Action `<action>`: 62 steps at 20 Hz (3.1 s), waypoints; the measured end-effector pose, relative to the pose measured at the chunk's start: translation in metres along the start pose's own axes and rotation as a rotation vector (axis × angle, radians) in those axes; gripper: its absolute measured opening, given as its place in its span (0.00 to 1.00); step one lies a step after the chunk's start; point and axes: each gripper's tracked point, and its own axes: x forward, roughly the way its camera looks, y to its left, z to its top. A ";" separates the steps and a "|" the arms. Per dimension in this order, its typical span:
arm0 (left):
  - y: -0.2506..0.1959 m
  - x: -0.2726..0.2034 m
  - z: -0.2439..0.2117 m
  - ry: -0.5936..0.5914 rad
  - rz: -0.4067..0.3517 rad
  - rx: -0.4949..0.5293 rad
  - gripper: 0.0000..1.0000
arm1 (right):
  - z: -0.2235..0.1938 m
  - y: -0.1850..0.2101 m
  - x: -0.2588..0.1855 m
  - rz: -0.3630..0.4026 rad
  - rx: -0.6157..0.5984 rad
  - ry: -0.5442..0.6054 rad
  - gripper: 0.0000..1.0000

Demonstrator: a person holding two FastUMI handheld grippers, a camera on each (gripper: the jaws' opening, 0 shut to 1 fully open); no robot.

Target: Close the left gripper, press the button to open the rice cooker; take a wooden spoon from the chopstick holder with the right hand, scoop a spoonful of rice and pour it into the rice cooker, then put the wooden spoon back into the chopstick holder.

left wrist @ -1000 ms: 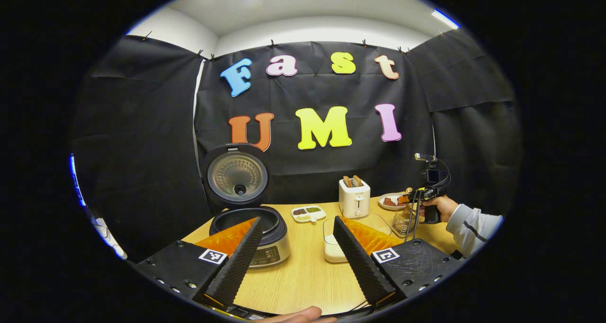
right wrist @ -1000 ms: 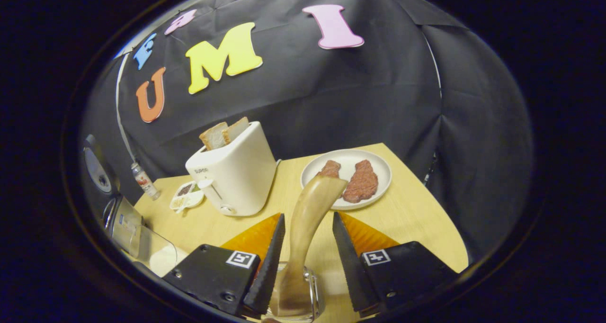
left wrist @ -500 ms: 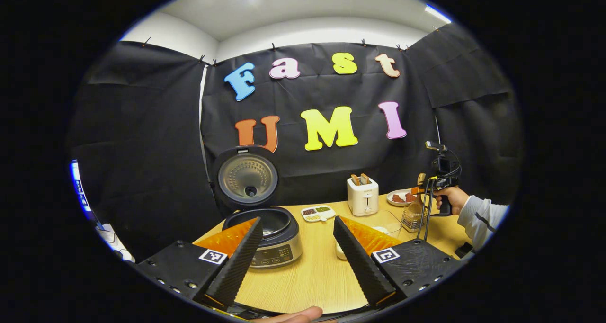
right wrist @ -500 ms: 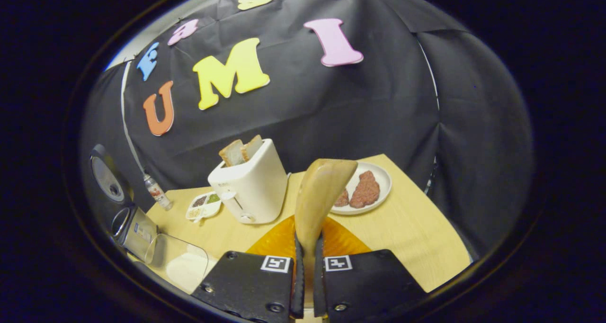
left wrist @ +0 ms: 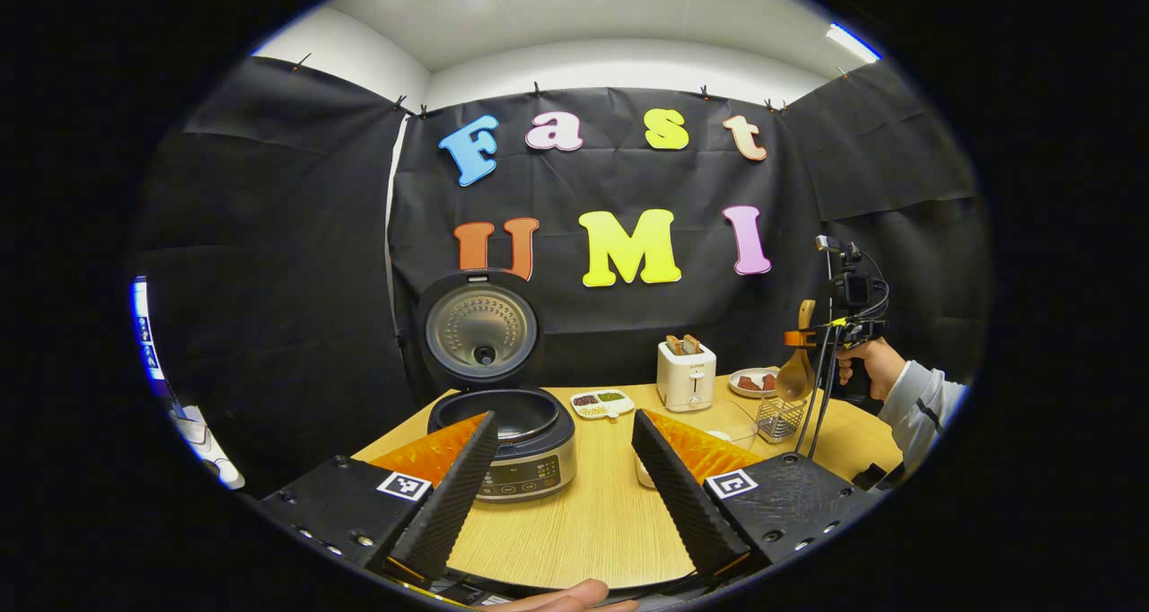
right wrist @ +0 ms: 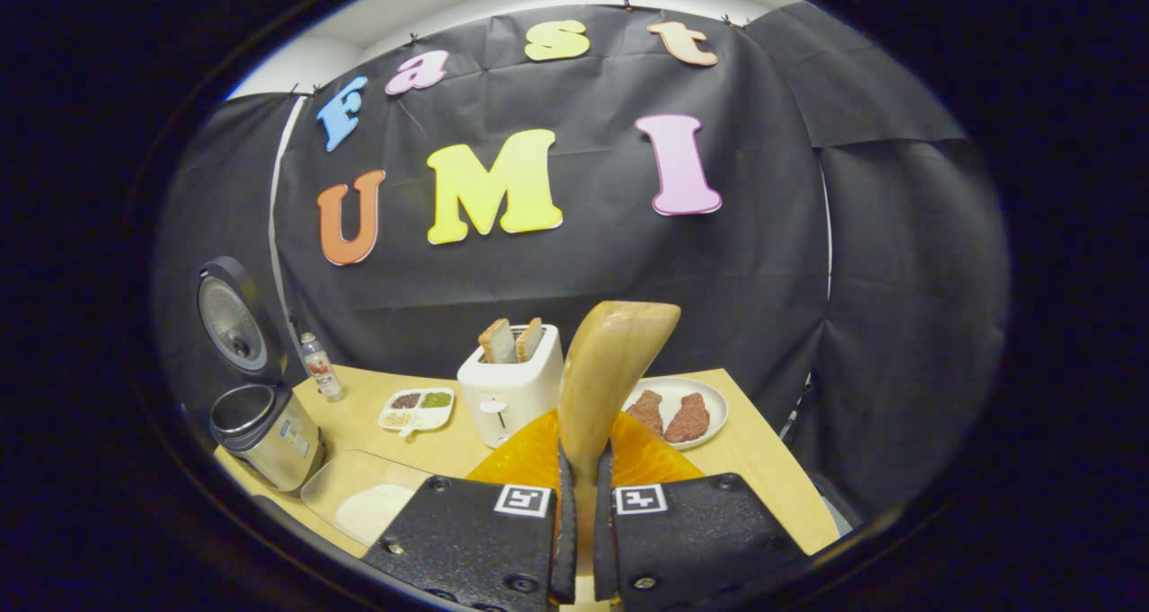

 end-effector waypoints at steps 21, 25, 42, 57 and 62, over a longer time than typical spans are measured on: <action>0.032 -0.010 -0.024 0.035 0.035 -0.017 0.96 | -0.077 0.150 0.019 0.015 -0.106 -0.049 0.13; 0.028 -0.010 -0.030 0.042 0.018 -0.029 0.96 | -0.103 0.154 0.027 0.018 -0.093 -0.023 0.14; 0.032 -0.001 -0.043 0.063 0.031 -0.054 0.96 | -0.153 0.204 0.018 0.148 0.228 0.252 0.12; 0.036 -0.003 -0.043 0.066 0.051 -0.031 0.96 | -0.110 0.135 0.018 0.149 0.747 0.143 0.10; 0.036 -0.006 -0.043 0.068 0.050 -0.040 0.96 | -0.100 0.123 0.008 0.188 0.910 0.115 0.08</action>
